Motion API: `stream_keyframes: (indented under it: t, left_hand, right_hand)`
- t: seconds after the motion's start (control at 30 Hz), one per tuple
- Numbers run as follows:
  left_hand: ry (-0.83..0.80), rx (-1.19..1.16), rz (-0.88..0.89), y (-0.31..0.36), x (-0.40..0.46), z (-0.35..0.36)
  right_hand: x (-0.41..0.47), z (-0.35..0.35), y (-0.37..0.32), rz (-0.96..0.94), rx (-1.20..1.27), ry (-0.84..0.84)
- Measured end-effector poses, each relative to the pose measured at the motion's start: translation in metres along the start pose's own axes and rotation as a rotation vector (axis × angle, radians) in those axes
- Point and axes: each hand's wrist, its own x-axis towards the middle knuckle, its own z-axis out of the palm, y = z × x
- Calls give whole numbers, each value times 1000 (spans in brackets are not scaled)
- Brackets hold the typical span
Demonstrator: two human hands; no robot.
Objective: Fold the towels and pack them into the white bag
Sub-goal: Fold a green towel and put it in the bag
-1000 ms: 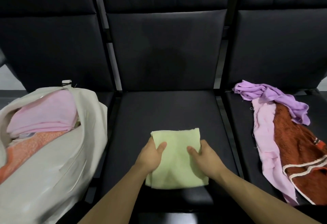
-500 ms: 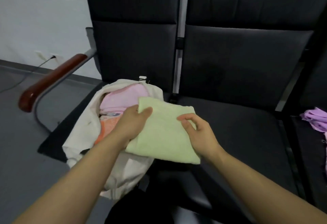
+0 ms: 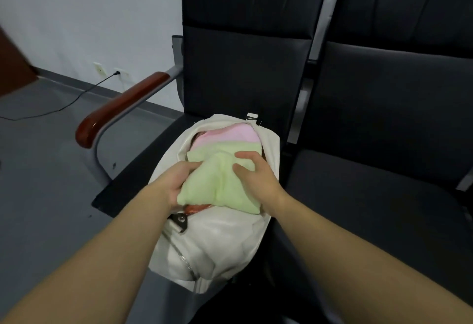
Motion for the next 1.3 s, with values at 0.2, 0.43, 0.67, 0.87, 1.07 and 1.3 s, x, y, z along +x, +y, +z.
stream_keyframes:
  t: [0.2, 0.43, 0.67, 0.87, 1.07, 1.3]
  left_hand:
    - [345, 531, 254, 8, 25, -14]
    - [451, 1065, 315, 20, 27, -35]
    - [722, 1619, 447, 8, -12, 24]
    - [52, 1224, 731, 10, 3, 45]
    - [-64, 1673, 596, -24, 13, 18]
    - [-295, 1886, 376, -18, 3, 11]
  right_hand:
    - [3, -8, -2, -157, -812, -177]
    - [-9, -4, -15, -120, -986, -324]
    - [-22, -29, -26, -155, -925, -283]
    - [-35, -41, -32, -256, -821, -154]
    - [-49, -45, -34, -363, -595, -134]
    - [-42, -33, -25, -321, -415, -33]
